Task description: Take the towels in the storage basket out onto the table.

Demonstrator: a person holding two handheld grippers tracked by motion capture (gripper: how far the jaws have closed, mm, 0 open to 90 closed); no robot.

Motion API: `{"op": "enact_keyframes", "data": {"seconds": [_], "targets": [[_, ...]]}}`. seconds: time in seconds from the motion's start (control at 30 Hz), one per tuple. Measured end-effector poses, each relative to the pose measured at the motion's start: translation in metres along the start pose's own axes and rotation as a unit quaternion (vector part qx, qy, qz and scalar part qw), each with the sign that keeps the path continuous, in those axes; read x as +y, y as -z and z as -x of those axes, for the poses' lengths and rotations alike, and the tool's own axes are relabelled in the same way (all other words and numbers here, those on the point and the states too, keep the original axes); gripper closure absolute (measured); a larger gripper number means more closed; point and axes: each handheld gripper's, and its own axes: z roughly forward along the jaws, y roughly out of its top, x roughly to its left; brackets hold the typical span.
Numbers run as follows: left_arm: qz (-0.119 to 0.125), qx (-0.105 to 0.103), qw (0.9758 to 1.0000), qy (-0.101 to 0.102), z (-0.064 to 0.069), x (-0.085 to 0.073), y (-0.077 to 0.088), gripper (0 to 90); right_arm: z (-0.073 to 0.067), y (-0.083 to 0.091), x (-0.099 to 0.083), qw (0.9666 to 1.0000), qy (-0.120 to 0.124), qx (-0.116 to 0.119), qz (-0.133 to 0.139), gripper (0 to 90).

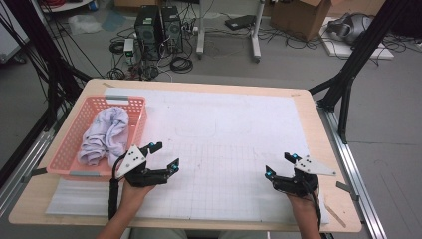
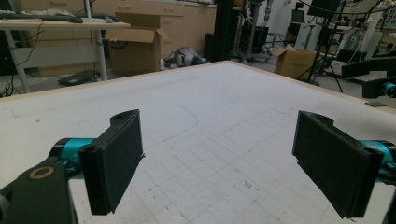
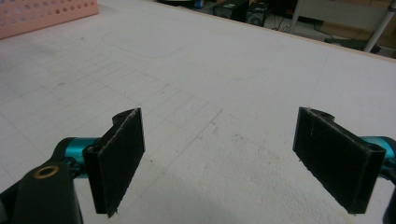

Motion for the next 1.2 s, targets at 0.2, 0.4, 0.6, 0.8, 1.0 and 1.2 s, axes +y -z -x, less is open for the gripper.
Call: {"op": "enact_keyframes", "data": {"seconds": [0.2, 0.4, 0.6, 0.8, 1.0, 1.2], "targets": [[-0.009, 0.0, 1.0, -0.004, 0.001, -0.001, -0.002, 16.6, 0.002, 0.0, -0.002, 1.0, -0.001, 0.002, -0.002, 15.6], [-0.011, -0.006, 0.9999, -0.004, 0.002, -0.002, -0.004, 16.7, 0.003, -0.002, -0.003, 0.9999, -0.001, 0.008, -0.01, 15.6], [-0.009, -0.015, 0.9998, 0.006, 0.007, 0.002, -0.004, 16.5, 0.001, -0.001, -0.003, 0.9999, 0.002, 0.006, -0.009, 15.6], [-0.003, -0.019, 0.9998, 0.007, 0.009, 0.015, -0.001, 16.6, 0.003, -0.001, -0.003, 0.9999, -0.003, 0.007, -0.01, 15.6], [0.002, -0.019, 0.9998, 0.01, 0.009, 0.035, 0.009, 16.5, -0.001, 0.001, -0.001, 1.0, 0.001, 0.006, -0.005, 15.6], [0.017, -0.025, 0.9995, 0.007, 0.006, 0.052, 0.018, 16.5, -0.003, -0.002, 0.0, 0.9999, 0.001, 0.013, -0.006, 15.6]]}}
